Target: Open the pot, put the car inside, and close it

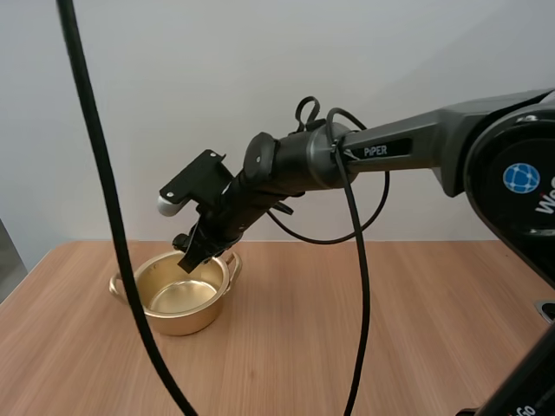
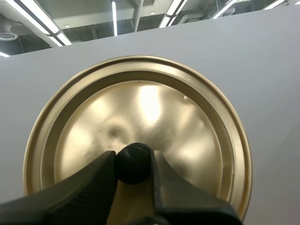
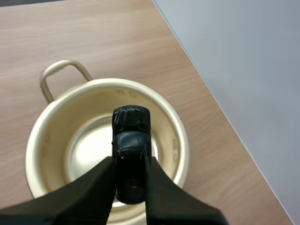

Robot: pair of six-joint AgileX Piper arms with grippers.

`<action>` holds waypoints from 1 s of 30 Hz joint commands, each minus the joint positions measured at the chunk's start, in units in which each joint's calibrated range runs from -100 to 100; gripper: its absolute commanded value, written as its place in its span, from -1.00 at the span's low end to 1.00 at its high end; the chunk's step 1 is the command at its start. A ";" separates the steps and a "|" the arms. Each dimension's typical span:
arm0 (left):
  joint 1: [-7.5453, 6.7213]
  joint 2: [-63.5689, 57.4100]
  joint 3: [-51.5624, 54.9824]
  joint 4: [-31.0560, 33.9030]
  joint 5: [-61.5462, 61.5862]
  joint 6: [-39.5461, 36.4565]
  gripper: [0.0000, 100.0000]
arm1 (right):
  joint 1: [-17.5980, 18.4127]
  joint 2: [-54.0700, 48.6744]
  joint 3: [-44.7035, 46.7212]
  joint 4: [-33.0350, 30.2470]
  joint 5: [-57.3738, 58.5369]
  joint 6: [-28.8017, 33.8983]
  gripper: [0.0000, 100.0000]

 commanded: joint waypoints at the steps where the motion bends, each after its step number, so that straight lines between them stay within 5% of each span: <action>1: 0.00 0.02 0.03 0.02 0.09 0.02 -1.00 | 1.91 0.49 -0.05 -2.78 -0.72 -0.03 -1.00; 16: 0.00 0.02 0.03 0.00 1.37 0.02 -1.00 | 2.37 12.31 -0.05 -7.81 -14.40 -0.03 -1.00; 30: 0.00 0.02 0.03 0.00 1.21 0.02 -1.00 | 2.37 19.54 -4.77 -8.88 -11.36 -0.03 -1.00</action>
